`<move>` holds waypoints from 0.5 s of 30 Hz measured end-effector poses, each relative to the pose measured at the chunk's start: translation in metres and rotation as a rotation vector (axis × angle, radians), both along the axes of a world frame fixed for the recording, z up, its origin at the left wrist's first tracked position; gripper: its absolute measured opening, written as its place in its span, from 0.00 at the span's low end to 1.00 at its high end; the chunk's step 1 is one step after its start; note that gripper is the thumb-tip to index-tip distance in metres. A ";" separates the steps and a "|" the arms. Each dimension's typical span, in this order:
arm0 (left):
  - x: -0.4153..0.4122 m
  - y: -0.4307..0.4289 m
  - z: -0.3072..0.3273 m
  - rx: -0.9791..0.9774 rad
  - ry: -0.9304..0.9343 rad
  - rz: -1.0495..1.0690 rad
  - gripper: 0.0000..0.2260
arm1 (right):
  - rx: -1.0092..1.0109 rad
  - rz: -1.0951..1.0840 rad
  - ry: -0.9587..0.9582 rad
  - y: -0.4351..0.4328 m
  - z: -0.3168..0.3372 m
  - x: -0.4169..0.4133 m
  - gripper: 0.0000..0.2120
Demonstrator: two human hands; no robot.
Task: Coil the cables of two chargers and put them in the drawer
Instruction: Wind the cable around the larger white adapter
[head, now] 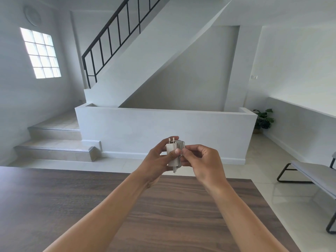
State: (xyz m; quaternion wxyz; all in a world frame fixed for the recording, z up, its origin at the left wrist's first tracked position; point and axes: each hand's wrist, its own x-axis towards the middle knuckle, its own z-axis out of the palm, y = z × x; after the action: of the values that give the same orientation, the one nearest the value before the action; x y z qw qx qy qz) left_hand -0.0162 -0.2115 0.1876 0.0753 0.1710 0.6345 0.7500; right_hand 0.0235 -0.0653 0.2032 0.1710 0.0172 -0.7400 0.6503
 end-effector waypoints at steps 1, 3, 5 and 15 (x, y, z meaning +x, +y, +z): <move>0.000 0.001 0.000 0.014 -0.006 0.001 0.22 | 0.010 0.004 0.007 -0.001 -0.001 0.000 0.06; 0.000 0.001 0.002 0.033 -0.013 0.008 0.23 | 0.064 -0.026 0.038 -0.004 -0.005 -0.001 0.06; 0.000 0.001 0.003 0.041 -0.009 0.018 0.23 | 0.126 -0.081 0.098 -0.005 -0.010 -0.001 0.05; 0.000 0.003 0.001 0.068 -0.044 0.039 0.23 | 0.268 -0.256 0.337 -0.014 -0.026 -0.005 0.05</move>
State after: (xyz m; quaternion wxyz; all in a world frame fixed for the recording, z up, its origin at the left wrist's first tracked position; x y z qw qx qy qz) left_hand -0.0162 -0.2083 0.1886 0.0687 0.1442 0.6102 0.7760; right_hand 0.0184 -0.0792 0.1775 0.3691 0.0541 -0.7768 0.5073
